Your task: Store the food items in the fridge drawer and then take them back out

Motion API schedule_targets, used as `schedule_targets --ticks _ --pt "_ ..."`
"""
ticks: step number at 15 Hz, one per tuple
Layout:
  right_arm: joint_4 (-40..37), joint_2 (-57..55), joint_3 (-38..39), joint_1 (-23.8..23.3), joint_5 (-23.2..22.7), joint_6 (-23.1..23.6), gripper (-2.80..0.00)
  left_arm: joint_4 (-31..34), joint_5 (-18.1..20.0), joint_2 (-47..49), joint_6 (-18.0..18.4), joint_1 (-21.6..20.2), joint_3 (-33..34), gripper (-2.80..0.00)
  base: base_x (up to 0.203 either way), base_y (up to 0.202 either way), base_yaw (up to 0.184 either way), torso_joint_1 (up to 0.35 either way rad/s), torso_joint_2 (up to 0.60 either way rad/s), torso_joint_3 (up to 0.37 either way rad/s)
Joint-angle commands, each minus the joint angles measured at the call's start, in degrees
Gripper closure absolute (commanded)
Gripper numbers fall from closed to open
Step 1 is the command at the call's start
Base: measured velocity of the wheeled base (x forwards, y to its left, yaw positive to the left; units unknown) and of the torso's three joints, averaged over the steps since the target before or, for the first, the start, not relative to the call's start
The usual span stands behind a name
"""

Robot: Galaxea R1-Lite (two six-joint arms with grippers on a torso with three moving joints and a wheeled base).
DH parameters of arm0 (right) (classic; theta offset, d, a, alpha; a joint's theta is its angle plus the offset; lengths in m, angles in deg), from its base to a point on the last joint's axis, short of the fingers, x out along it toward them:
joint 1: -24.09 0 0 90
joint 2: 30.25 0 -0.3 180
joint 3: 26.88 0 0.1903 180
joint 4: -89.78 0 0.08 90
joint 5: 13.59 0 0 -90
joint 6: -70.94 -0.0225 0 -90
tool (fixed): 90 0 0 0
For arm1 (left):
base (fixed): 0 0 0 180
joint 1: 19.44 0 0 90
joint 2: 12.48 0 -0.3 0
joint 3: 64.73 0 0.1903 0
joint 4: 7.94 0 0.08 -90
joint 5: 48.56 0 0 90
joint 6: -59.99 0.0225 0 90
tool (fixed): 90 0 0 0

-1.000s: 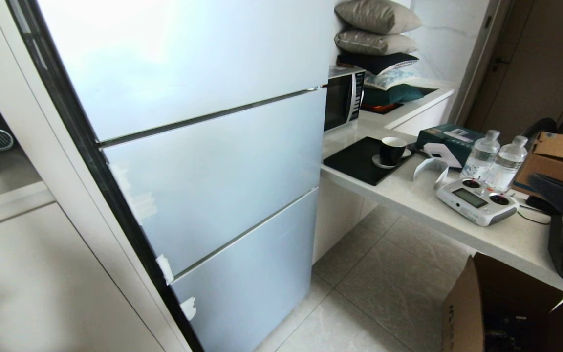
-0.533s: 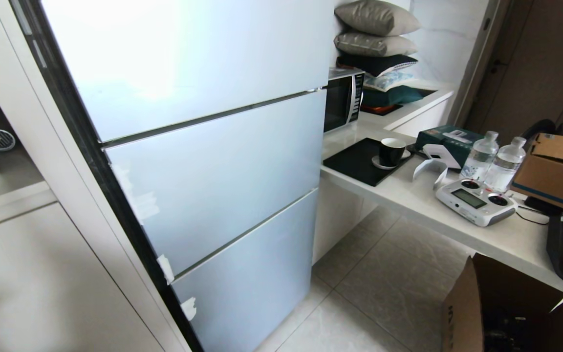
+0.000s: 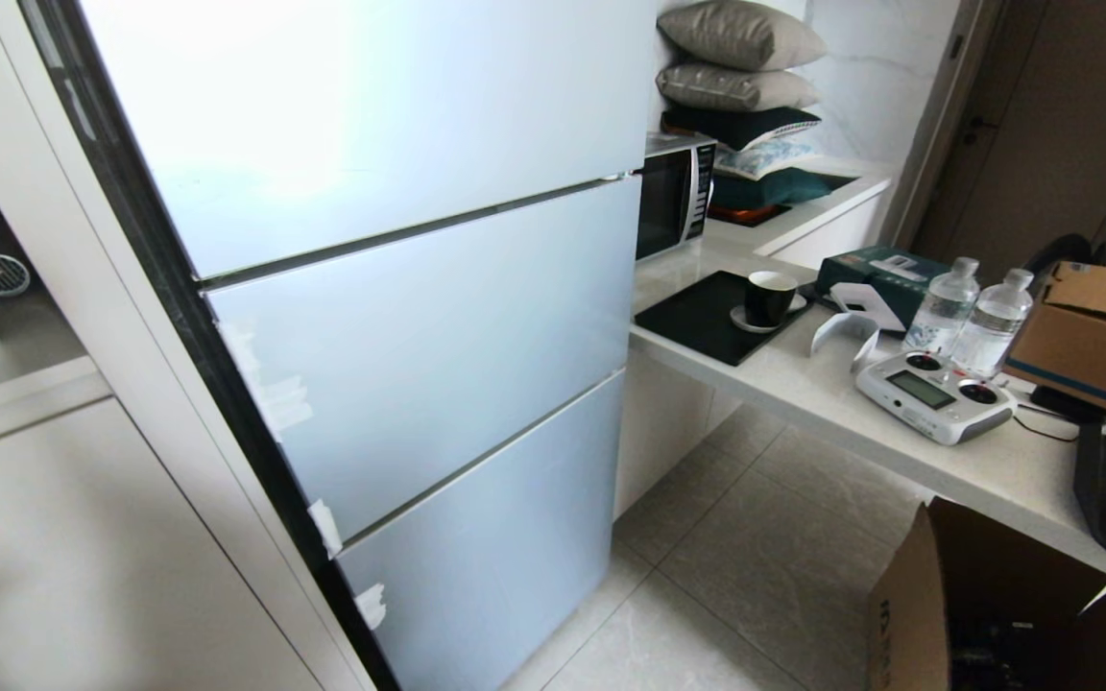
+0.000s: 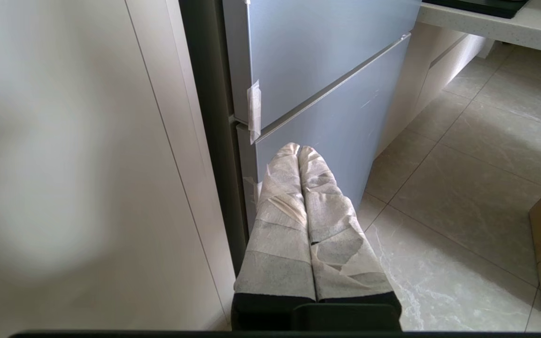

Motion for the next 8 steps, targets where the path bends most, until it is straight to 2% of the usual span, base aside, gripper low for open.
schedule_targets --ticks 1,3,8 --pt "-0.3 0.1 0.1 0.0 -0.1 0.1 0.00 0.0 0.0 0.1 0.0 0.0 0.0 0.00 0.000 0.000 0.000 0.000 0.00 0.000" --pt "-0.4 0.1 0.1 0.0 0.1 1.4 0.00 0.0 0.0 0.1 0.0 0.0 0.0 0.00 0.000 0.000 0.000 0.000 0.00 0.000" --pt "-0.3 0.1 0.0 0.0 0.0 -0.7 0.00 0.0 0.0 0.1 0.0 0.0 0.0 0.00 0.000 0.000 0.000 0.000 0.00 0.000"
